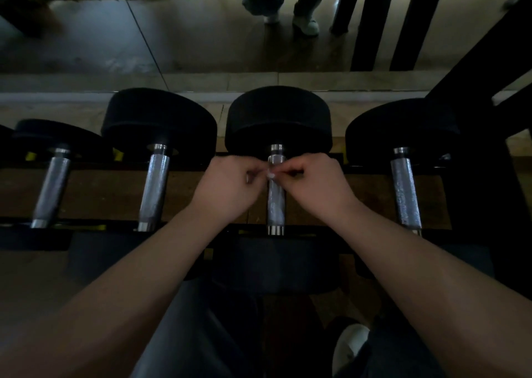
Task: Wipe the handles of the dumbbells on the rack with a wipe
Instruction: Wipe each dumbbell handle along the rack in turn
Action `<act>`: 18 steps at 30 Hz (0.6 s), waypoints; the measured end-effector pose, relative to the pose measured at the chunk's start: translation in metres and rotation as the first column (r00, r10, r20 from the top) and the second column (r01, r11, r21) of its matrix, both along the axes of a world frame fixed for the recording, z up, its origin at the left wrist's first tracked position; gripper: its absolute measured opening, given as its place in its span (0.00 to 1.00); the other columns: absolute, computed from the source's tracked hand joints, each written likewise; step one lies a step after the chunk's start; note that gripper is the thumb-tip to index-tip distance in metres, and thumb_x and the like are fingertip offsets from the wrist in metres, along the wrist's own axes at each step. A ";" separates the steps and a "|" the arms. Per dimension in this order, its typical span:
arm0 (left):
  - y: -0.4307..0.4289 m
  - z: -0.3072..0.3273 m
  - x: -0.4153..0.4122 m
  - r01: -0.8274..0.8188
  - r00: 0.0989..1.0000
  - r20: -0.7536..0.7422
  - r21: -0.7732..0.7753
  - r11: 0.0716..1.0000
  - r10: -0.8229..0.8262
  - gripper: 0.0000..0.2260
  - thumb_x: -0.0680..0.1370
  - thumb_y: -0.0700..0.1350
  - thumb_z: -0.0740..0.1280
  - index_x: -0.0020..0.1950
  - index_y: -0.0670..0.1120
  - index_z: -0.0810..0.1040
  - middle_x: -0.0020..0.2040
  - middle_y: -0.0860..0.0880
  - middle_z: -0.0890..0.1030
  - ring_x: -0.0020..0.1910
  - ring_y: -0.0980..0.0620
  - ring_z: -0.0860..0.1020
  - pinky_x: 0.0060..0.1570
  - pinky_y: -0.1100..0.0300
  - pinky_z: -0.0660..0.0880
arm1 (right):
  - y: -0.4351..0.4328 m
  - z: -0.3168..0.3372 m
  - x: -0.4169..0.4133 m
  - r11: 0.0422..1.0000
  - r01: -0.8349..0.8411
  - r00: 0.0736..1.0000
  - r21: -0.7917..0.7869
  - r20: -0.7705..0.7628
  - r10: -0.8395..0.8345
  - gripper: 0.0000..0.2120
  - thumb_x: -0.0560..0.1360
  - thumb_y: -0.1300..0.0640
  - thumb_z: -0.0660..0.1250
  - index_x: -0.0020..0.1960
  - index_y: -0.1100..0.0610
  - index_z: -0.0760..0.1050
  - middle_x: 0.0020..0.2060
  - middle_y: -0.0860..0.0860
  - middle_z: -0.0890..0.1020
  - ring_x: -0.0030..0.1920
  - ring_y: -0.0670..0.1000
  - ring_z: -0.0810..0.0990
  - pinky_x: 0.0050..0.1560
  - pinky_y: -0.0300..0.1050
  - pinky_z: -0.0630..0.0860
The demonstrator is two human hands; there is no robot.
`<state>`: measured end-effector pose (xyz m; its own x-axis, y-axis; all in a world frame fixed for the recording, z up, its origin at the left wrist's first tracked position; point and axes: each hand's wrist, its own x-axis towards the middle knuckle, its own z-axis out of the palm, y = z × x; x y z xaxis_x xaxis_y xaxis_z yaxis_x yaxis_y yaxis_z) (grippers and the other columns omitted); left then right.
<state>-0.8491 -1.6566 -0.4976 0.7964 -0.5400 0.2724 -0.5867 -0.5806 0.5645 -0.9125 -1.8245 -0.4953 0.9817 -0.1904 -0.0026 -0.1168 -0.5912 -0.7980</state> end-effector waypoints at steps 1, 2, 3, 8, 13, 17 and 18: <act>0.003 -0.002 -0.006 -0.010 1.000 -0.021 -0.010 1.000 0.010 0.09 0.78 0.45 0.71 0.56 0.54 0.85 0.47 0.58 0.85 0.45 0.61 0.81 0.44 0.72 0.75 | 0.000 0.001 0.000 0.999 -0.023 1.000 -0.039 0.001 0.023 0.07 0.77 0.50 0.72 0.55 0.44 0.85 0.40 0.31 0.76 0.40 0.22 0.71 0.43 0.15 0.64; 0.006 -0.003 -0.012 -0.021 0.998 -0.060 -0.026 0.999 0.019 0.09 0.78 0.45 0.71 0.56 0.54 0.85 0.47 0.60 0.85 0.45 0.61 0.81 0.43 0.74 0.74 | 0.000 0.001 0.000 0.996 -0.045 0.999 -0.072 -0.004 0.045 0.08 0.77 0.52 0.72 0.55 0.45 0.85 0.40 0.32 0.75 0.39 0.23 0.71 0.43 0.15 0.64; 0.007 -0.005 -0.014 -0.033 0.995 -0.095 -0.039 0.999 0.029 0.08 0.78 0.45 0.71 0.55 0.55 0.85 0.47 0.61 0.84 0.45 0.63 0.81 0.42 0.76 0.73 | 0.000 0.002 0.001 0.994 -0.062 0.998 -0.090 -0.011 0.062 0.08 0.78 0.53 0.71 0.55 0.45 0.85 0.41 0.33 0.75 0.38 0.25 0.71 0.42 0.16 0.64; -0.015 0.006 0.003 -0.129 0.987 -0.092 -0.006 0.992 0.128 0.07 0.78 0.45 0.70 0.54 0.51 0.86 0.47 0.59 0.84 0.41 0.72 0.76 0.40 0.84 0.65 | 0.001 0.002 0.002 0.999 0.017 0.999 -0.031 0.028 -0.016 0.10 0.80 0.54 0.67 0.58 0.46 0.84 0.53 0.40 0.84 0.46 0.32 0.77 0.44 0.22 0.69; -0.014 0.014 0.004 -0.137 0.950 -0.269 0.095 0.986 0.158 0.06 0.78 0.46 0.70 0.51 0.52 0.86 0.42 0.63 0.81 0.35 0.71 0.73 0.35 0.82 0.66 | -0.001 0.003 0.003 0.995 0.095 0.995 0.013 0.003 -0.095 0.11 0.80 0.55 0.65 0.59 0.47 0.83 0.49 0.40 0.83 0.41 0.36 0.79 0.36 0.25 0.71; 0.006 0.010 -0.013 -0.027 0.824 -0.545 0.232 0.972 0.153 0.02 0.72 0.46 0.75 0.40 0.53 0.87 0.29 0.58 0.81 0.31 0.65 0.76 0.29 0.75 0.66 | 0.000 0.005 0.004 0.994 0.112 0.994 0.013 -0.001 -0.112 0.08 0.80 0.56 0.65 0.53 0.45 0.81 0.44 0.39 0.81 0.42 0.36 0.78 0.37 0.24 0.71; 0.005 0.010 -0.014 -0.045 0.800 -0.575 0.227 0.973 0.171 0.02 0.71 0.45 0.75 0.40 0.52 0.87 0.32 0.56 0.82 0.33 0.63 0.76 0.31 0.73 0.68 | 0.000 0.006 0.005 0.993 0.115 0.993 0.014 -0.003 -0.115 0.08 0.79 0.56 0.66 0.52 0.44 0.81 0.44 0.39 0.82 0.41 0.36 0.79 0.37 0.25 0.71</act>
